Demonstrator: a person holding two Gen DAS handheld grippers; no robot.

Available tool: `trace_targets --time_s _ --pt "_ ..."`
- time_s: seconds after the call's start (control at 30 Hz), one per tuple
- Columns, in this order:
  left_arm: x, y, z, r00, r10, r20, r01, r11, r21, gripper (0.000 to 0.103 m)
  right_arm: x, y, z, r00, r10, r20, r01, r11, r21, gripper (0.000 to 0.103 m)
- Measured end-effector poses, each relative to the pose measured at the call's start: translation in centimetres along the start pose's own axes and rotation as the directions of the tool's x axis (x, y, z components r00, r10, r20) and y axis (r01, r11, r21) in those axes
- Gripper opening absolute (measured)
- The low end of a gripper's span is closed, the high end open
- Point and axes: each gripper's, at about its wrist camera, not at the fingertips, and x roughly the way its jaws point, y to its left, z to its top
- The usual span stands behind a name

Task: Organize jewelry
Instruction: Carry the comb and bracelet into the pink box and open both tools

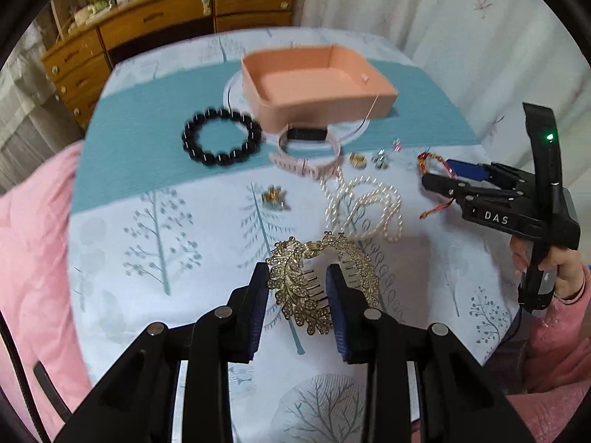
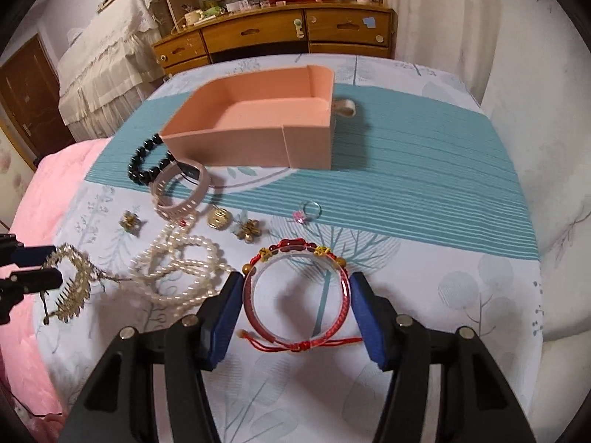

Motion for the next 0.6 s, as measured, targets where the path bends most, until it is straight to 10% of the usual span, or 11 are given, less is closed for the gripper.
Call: trace_targets --time_s 0.6 --pt "-5.9 0.1 8.8 0.964 0.036 0.263 -0.057 0.995 0.076 0.03 -8.0 1.1 5.9 0.97 0.178 0.164 -0.178 0.984 -0.014 0.059"
